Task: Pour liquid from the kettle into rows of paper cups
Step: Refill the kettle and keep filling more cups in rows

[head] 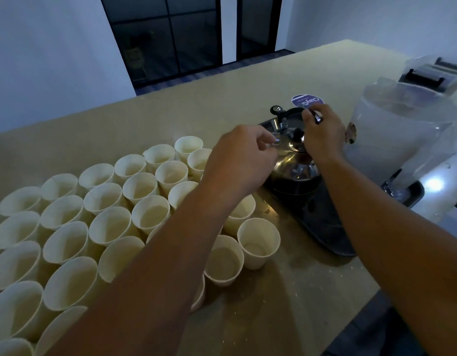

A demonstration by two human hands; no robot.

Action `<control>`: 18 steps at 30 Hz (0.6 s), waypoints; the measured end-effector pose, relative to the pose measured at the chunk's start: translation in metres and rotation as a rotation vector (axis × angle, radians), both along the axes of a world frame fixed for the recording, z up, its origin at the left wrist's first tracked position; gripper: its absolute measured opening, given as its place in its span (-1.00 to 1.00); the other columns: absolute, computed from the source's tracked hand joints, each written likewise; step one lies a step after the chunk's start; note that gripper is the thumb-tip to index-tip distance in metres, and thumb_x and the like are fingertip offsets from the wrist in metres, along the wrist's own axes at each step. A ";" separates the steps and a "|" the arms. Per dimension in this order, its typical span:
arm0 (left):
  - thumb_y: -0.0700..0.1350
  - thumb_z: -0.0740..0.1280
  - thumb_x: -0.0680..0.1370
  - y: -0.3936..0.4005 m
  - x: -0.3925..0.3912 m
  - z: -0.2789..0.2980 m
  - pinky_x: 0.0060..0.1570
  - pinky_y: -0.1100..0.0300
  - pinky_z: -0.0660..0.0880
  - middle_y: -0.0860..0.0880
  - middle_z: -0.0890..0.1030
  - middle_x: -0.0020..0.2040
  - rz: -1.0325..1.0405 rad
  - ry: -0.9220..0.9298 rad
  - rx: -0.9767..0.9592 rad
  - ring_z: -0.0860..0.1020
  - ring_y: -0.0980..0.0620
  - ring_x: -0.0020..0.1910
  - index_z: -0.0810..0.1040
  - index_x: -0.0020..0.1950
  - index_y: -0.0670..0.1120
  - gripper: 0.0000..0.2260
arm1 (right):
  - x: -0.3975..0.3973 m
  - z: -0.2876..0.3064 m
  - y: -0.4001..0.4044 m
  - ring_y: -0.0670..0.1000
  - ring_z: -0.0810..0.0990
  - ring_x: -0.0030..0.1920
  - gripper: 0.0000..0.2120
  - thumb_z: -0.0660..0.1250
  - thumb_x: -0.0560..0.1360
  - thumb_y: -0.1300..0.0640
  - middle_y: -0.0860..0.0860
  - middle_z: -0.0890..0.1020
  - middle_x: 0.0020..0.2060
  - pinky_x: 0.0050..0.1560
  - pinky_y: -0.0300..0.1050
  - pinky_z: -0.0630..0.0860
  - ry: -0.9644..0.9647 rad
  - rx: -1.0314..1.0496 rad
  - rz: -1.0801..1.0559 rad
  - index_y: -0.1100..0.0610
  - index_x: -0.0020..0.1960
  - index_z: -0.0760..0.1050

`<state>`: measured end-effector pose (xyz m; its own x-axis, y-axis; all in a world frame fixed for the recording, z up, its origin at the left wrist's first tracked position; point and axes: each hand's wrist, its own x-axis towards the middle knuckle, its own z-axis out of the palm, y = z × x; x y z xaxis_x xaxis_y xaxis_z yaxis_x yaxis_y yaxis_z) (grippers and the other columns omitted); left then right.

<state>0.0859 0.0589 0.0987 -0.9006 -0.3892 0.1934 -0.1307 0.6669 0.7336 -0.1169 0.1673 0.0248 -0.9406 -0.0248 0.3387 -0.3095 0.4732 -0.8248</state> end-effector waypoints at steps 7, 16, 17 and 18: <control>-0.06 0.34 0.60 -0.016 0.001 -0.014 -0.17 0.42 0.41 0.23 0.54 -0.17 -0.004 -0.045 0.000 0.50 0.32 -0.14 0.64 0.17 0.07 -0.82 | -0.004 -0.008 -0.002 -0.14 0.64 -0.01 -0.74 0.45 0.51 -0.06 -0.17 0.68 -0.07 0.05 -0.24 0.55 -0.038 -0.178 -0.027 -0.03 0.17 0.67; -0.07 0.33 0.62 -0.040 0.010 -0.006 -0.15 0.39 0.40 0.17 0.56 -0.04 0.042 -0.019 -0.046 0.49 0.29 -0.12 0.62 0.25 0.07 -0.78 | 0.013 0.011 0.011 -0.34 0.62 -0.23 -0.77 0.54 0.43 -0.08 -0.20 0.70 -0.21 -0.14 -0.48 0.48 -0.014 -0.209 0.064 -0.03 0.04 0.73; -0.07 0.33 0.62 -0.041 0.011 -0.004 -0.14 0.38 0.40 0.17 0.56 -0.02 0.044 -0.011 -0.049 0.49 0.28 -0.12 0.62 0.25 0.07 -0.78 | 0.015 0.016 0.013 -0.32 0.63 -0.22 -0.76 0.55 0.41 -0.09 -0.19 0.71 -0.21 -0.13 -0.46 0.49 -0.017 -0.210 0.083 -0.03 0.04 0.73; -0.07 0.33 0.62 -0.041 0.010 -0.002 -0.15 0.40 0.40 0.17 0.56 -0.01 0.044 -0.002 -0.052 0.50 0.27 -0.11 0.62 0.25 0.06 -0.78 | 0.017 0.021 0.015 -0.29 0.65 -0.20 -0.75 0.56 0.39 -0.11 -0.19 0.72 -0.20 -0.10 -0.41 0.53 -0.015 -0.204 0.102 -0.04 0.02 0.74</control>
<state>0.0964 0.0175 0.0971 -0.8835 -0.4175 0.2124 -0.1623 0.6981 0.6974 -0.0999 0.1823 0.0463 -0.9415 -0.0527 0.3329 -0.3347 0.2626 -0.9050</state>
